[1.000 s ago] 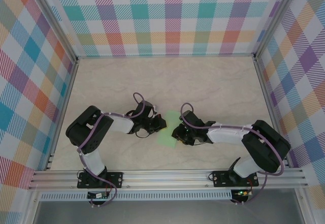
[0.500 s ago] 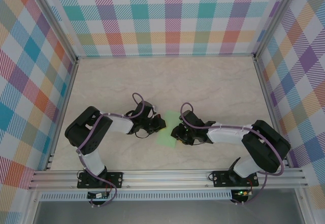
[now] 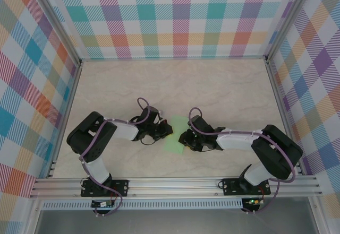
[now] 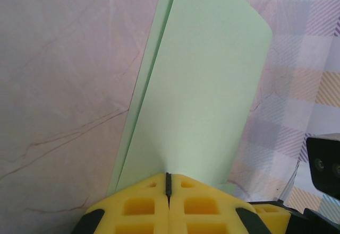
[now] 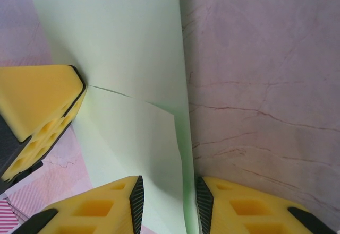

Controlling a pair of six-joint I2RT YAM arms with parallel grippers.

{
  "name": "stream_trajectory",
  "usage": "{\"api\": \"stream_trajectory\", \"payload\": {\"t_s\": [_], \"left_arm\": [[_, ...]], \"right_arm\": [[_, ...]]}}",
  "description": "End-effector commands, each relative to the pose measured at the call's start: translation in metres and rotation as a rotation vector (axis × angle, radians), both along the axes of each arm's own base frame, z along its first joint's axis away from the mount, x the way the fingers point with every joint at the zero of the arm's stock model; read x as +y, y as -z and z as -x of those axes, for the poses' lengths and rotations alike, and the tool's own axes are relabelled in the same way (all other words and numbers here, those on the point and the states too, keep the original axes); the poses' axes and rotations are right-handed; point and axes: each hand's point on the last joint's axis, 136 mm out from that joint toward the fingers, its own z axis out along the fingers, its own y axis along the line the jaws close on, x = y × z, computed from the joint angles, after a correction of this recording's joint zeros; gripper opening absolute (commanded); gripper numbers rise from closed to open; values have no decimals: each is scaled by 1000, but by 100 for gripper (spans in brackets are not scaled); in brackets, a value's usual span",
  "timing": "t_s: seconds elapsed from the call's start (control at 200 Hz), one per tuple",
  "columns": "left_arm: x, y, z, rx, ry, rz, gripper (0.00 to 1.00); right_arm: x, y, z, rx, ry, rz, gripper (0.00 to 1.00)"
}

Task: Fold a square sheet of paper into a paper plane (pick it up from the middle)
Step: Fold the triangle a second time at the center of the table, then turn over the paper at the center of the table.

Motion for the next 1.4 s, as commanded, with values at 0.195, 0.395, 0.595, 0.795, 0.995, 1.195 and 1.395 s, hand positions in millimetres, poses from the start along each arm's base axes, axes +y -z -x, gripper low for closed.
{"api": "stream_trajectory", "payload": {"t_s": [0.195,0.395,0.595,0.795,0.995,1.195,1.395], "left_arm": [[33,39,21,127,-56,-139,0],[34,35,19,123,-66,-129,0],[34,34,18,124,-71,-124,0],[35,31,14,125,-86,-105,0],[36,31,13,128,-97,-96,0],[37,26,9,123,-114,-80,0],[36,14,6,96,-107,-61,0]], "right_arm": [[18,-12,-8,-88,-53,-106,31],[21,-17,-11,-115,-64,-122,29],[16,-14,-10,-109,-58,-98,30],[13,-8,-8,-91,-29,-106,36],[25,-9,-9,-87,-60,-150,37],[28,-9,-12,-98,-64,-165,36],[31,-11,-11,-108,-82,-188,35]]}}
